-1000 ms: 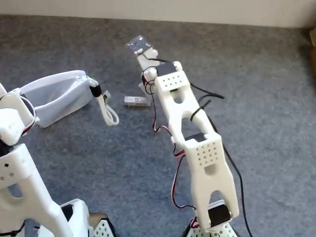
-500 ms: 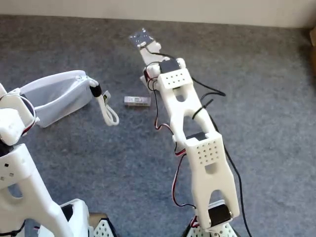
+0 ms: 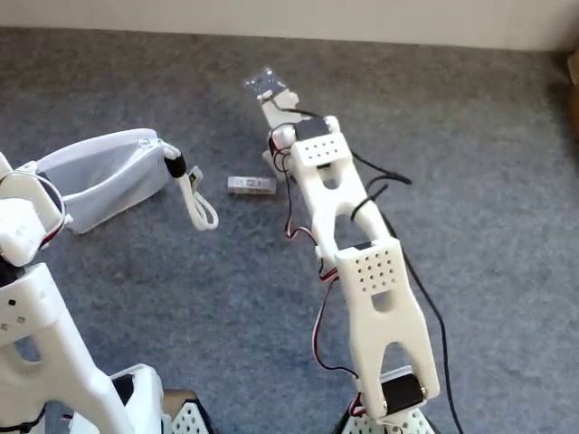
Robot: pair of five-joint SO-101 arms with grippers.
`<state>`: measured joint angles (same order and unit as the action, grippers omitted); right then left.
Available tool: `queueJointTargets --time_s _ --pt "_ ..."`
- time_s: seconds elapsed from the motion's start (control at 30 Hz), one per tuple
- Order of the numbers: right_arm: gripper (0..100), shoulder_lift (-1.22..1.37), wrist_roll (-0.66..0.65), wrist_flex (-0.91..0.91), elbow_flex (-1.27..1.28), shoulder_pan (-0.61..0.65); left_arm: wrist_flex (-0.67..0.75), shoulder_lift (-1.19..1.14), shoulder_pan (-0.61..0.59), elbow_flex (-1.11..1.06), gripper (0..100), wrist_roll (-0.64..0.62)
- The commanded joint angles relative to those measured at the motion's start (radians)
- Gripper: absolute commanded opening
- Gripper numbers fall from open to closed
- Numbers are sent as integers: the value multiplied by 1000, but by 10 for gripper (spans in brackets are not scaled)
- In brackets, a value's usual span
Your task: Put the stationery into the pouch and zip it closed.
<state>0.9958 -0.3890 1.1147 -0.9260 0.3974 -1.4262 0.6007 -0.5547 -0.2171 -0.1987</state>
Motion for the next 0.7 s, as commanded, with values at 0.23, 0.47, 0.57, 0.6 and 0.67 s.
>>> queueJointTargets --time_s 0.23,0.47,0.57,0.6,0.67 --pt "3 -25 -12 -10 -73 -1 -2 -18 -12 -39 7 -8" --pt "4 -28 -12 -4 -73 -1 -3 -18 -12 -39 7 -8" --pt "4 -35 -12 90 -82 7 -3 -18 -12 -39 7 -8" --pt "4 -38 -12 130 -94 12 -3 -18 -12 -39 7 -8" --pt "4 -45 -8 206 -157 28 -2 -19 -12 -39 7 -8"
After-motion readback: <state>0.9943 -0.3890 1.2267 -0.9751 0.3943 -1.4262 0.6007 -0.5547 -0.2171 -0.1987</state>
